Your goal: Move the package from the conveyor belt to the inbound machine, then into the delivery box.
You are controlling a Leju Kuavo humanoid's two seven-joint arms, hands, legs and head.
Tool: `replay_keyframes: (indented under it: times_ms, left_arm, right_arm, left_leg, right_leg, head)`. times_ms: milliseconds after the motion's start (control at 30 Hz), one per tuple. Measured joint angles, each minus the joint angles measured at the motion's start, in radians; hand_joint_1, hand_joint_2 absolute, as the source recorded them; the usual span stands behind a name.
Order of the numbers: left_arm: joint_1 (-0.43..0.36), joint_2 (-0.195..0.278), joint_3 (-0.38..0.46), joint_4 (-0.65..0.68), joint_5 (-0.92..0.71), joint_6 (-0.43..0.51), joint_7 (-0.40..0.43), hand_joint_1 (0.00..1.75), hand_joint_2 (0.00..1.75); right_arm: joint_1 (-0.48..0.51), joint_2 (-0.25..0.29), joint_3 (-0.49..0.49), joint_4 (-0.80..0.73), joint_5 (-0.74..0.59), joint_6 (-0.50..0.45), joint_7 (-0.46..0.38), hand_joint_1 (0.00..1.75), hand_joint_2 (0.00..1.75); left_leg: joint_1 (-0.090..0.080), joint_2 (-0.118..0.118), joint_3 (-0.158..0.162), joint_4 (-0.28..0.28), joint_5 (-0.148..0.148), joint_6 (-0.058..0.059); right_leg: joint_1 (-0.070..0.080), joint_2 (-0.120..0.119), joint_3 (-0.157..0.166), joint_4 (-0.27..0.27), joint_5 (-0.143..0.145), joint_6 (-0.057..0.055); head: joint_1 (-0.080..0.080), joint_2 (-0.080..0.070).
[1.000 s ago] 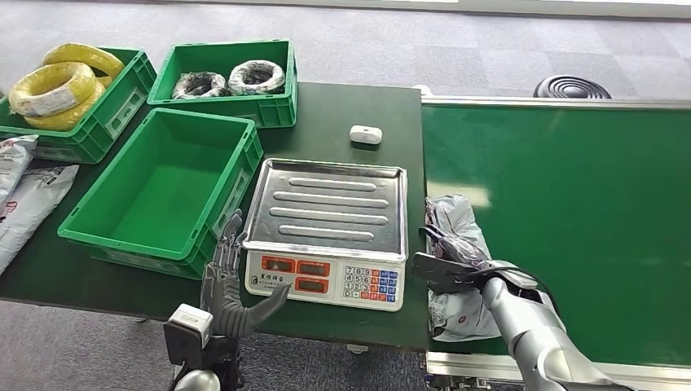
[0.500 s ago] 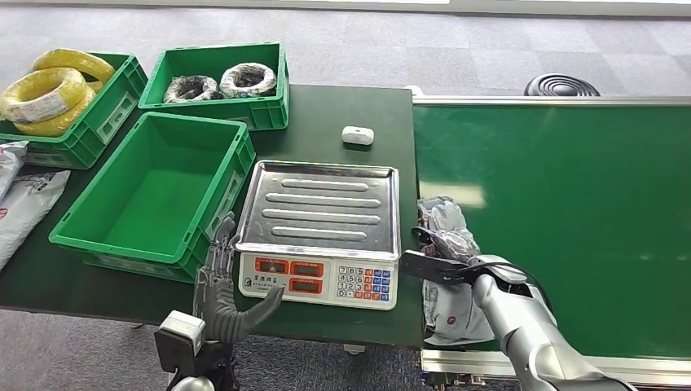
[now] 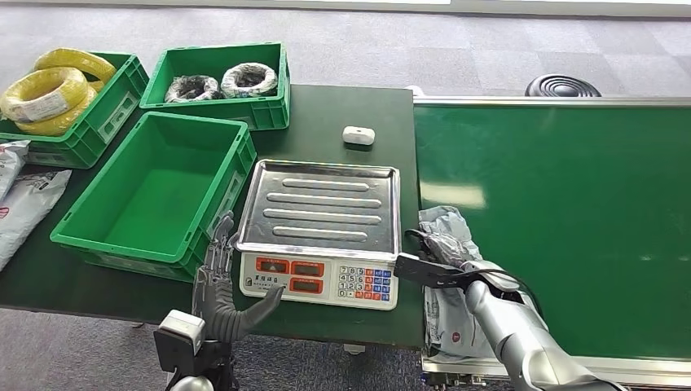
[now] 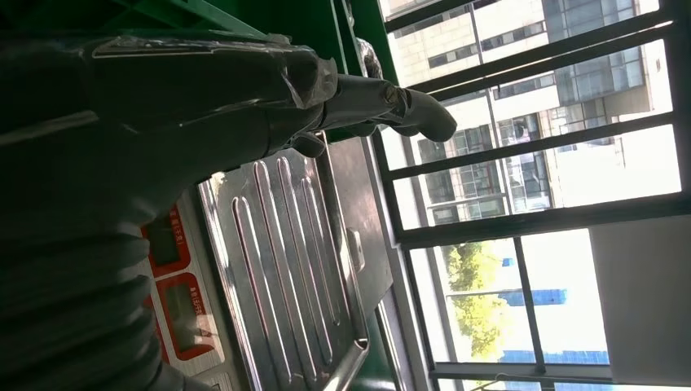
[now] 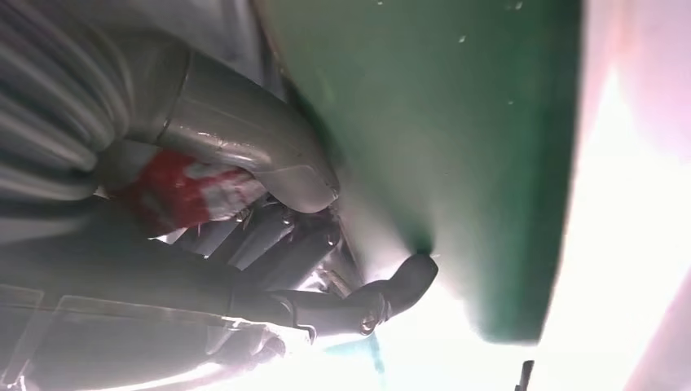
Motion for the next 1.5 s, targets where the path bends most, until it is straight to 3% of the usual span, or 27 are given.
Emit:
replay_keyframes:
  times_ms: [233, 400, 500, 633, 867, 1067, 1167, 1333, 1500]
  left_arm:
    - [0.008, 0.0, 0.01, -0.001, 0.003, 0.022, -0.01, 0.0, 1.75]
    - [0.028, 0.0, 0.014, -0.015, 0.001, 0.025, -0.014, 0.0, 1.75]
    - [0.038, -0.001, 0.018, -0.024, -0.004, 0.021, -0.014, 0.0, 1.75]
    - [0.041, -0.004, 0.021, -0.031, -0.012, 0.008, -0.012, 0.0, 1.75]
    - [0.039, -0.015, 0.024, -0.031, -0.014, -0.008, -0.01, 0.0, 1.75]
    - [0.025, -0.031, 0.025, -0.026, -0.014, -0.024, -0.009, 0.0, 1.75]
    - [0.009, -0.038, 0.022, -0.014, -0.014, -0.041, -0.007, 0.0, 1.75]
    - [-0.031, -0.052, 0.005, 0.025, -0.011, -0.056, -0.007, 0.0, 1.75]
    - [-0.052, -0.06, -0.01, 0.055, -0.001, -0.058, -0.007, 0.0, 1.75]
  right_arm:
    - [0.011, -0.013, 0.047, -0.08, -0.124, -0.159, 0.001, 1.75, 1.75]
    - [0.012, -0.046, 0.053, -0.321, -0.128, -0.302, 0.085, 1.75, 1.75]
    - [0.014, -0.071, 0.054, -0.514, -0.086, -0.317, 0.168, 1.75, 1.75]
    - [0.02, -0.093, 0.053, -0.701, -0.03, -0.335, 0.219, 1.75, 1.75]
    - [0.003, -0.111, 0.034, -0.857, 0.052, -0.378, 0.269, 1.75, 1.75]
    - [-0.025, -0.094, 0.035, -0.86, 0.086, -0.396, 0.281, 1.75, 1.75]
    - [-0.063, -0.065, 0.053, -0.792, 0.066, -0.372, 0.247, 1.75, 1.75]
    - [-0.149, 0.034, 0.117, -0.578, 0.011, -0.368, 0.16, 1.75, 1.75]
    - [-0.208, 0.14, 0.18, -0.429, -0.011, -0.359, 0.137, 1.75, 1.75]
  left_leg:
    - [-0.001, -0.006, -0.004, 0.0, 0.001, 0.0]
    - [-0.002, -0.009, -0.006, 0.001, 0.001, 0.001]
    - [-0.002, -0.009, -0.006, 0.001, 0.001, 0.001]
    - [-0.002, -0.009, -0.007, 0.001, 0.001, 0.001]
    - [-0.002, -0.011, -0.007, 0.001, 0.002, 0.001]
    - [-0.002, -0.011, -0.007, 0.001, 0.002, 0.001]
    - [-0.002, -0.01, -0.008, 0.001, 0.002, 0.001]
    - [-0.002, -0.011, -0.007, 0.001, 0.003, 0.001]
    - [-0.002, -0.011, -0.008, 0.001, 0.004, 0.0]
  right_leg:
    - [-0.001, -0.006, -0.002, 0.0, 0.0, 0.0]
    - [-0.002, -0.008, -0.004, 0.0, 0.0, 0.0]
    - [-0.002, -0.008, -0.004, 0.0, 0.0, 0.0]
    - [-0.002, -0.008, -0.005, 0.0, 0.0, 0.0]
    - [-0.002, -0.009, -0.004, 0.0, 0.0, 0.0]
    - [-0.002, -0.01, -0.004, 0.0, 0.0, 0.0]
    - [-0.002, -0.01, -0.004, 0.0, 0.0, 0.0]
    - [-0.002, -0.01, -0.004, 0.001, 0.0, 0.0]
    - [-0.001, -0.01, -0.005, 0.001, 0.0, 0.0]
  head:
    - [0.0, 0.0]
    - [0.0, 0.0]
    - [0.0, 0.0]
    - [0.0, 0.0]
    - [0.0, 0.0]
    - [0.0, 0.0]
    - [0.0, 0.0]
    - [0.0, 0.0]
    - [0.0, 0.0]
